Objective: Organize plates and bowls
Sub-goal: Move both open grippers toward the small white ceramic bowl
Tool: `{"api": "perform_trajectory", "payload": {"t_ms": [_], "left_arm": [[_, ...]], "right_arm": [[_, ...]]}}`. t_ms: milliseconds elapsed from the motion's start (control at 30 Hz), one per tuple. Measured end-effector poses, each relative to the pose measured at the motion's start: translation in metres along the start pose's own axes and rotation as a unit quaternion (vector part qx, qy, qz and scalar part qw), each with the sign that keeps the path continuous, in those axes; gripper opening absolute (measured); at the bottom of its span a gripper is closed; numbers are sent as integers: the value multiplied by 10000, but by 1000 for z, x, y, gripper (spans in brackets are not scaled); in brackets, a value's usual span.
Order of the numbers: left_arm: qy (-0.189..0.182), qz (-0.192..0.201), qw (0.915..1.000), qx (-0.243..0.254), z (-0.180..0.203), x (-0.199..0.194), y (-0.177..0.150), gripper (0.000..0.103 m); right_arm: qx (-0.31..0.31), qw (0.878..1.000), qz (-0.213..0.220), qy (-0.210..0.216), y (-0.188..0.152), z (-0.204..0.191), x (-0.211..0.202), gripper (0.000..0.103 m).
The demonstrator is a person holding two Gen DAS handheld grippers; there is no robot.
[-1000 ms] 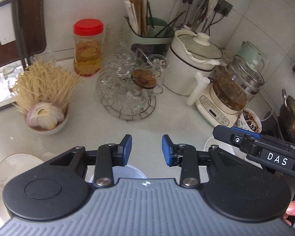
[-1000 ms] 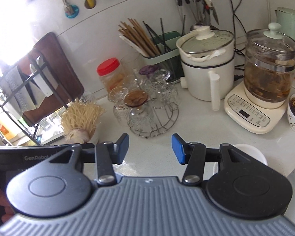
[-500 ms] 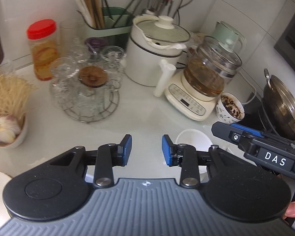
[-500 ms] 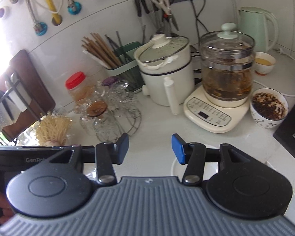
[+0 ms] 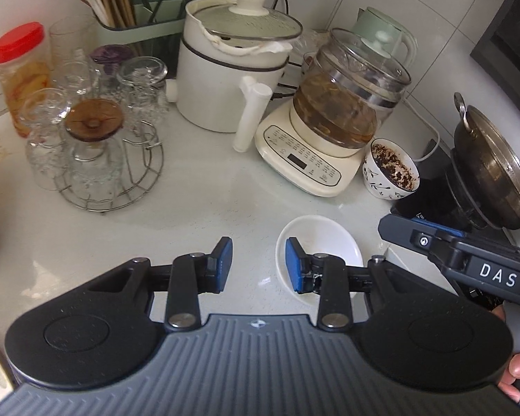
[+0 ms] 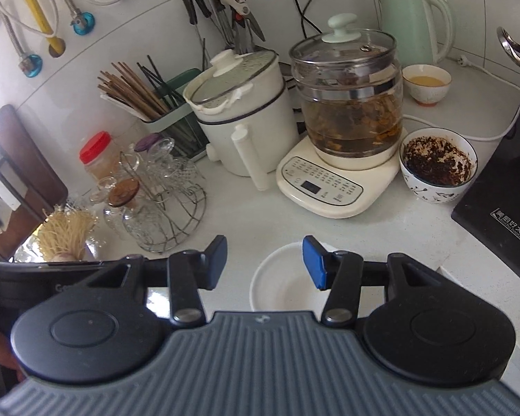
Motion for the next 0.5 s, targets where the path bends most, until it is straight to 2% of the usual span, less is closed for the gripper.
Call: {"api": "perform_trajectory", "payload": {"t_ms": [167, 500], "left_arm": [[10, -98, 9999, 105, 8, 22, -1, 42], [-100, -422, 9990, -127, 6, 59, -19, 42]], "right_arm": [[165, 9998, -75, -61, -1, 23, 8, 52], [607, 9972, -381, -213, -14, 62, 35, 51]]}}
Point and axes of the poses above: each gripper's, at about its wrist camera, not at the fingertips, and x roughly the way its jaws point, z to its right, y to its top, the point moved 8 cm from there along x, roughly the way its jaws point, and after that the axes turned 1 degree about -z, right-handed, at the moved point
